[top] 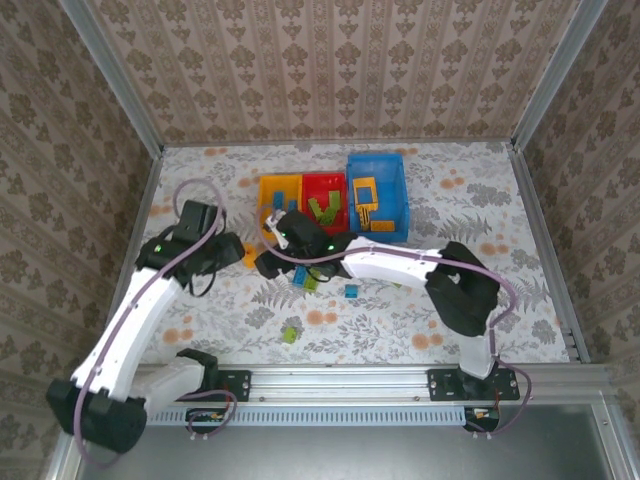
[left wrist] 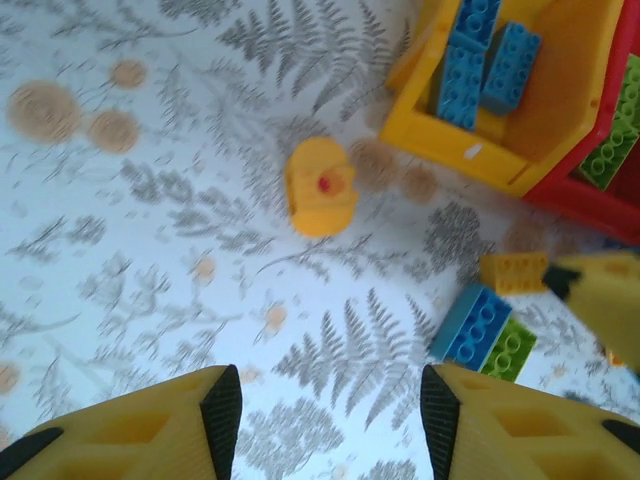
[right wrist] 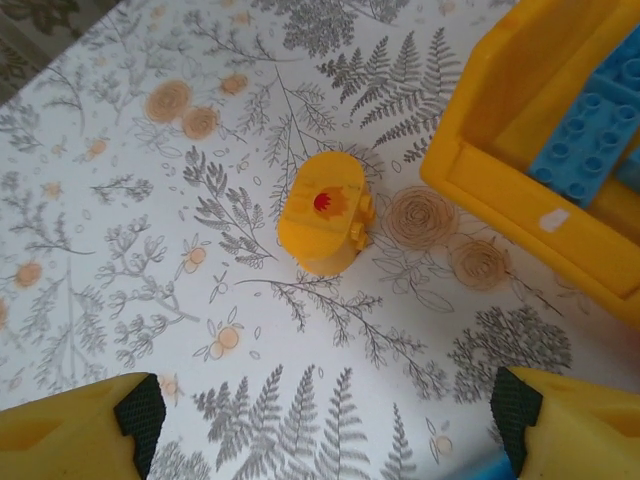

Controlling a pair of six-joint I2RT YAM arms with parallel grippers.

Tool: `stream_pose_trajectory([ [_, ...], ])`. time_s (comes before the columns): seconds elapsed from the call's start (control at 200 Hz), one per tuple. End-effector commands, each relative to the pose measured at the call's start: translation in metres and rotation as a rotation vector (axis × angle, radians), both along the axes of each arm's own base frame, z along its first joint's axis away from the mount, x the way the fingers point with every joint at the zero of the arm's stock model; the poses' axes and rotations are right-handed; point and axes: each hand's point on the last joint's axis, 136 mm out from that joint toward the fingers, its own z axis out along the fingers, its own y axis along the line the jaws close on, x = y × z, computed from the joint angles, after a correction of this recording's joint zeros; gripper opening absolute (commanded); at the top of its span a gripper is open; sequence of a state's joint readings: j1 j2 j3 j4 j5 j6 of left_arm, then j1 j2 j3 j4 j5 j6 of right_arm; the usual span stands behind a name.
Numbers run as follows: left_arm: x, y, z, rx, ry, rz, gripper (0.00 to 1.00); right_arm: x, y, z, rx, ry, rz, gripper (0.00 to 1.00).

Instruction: Sort the legos into containers by color

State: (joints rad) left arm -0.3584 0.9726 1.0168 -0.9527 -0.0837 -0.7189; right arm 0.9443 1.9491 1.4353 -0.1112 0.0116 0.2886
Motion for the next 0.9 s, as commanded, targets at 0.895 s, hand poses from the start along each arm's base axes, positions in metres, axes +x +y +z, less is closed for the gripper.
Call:
stream_pose_trajectory([
  [0.895,-0.079,0.032,0.028,0.022,-0.106,-0.069,0.60,0.057,0.078,-0.110,-0.118,0.087,-0.123,0.65],
])
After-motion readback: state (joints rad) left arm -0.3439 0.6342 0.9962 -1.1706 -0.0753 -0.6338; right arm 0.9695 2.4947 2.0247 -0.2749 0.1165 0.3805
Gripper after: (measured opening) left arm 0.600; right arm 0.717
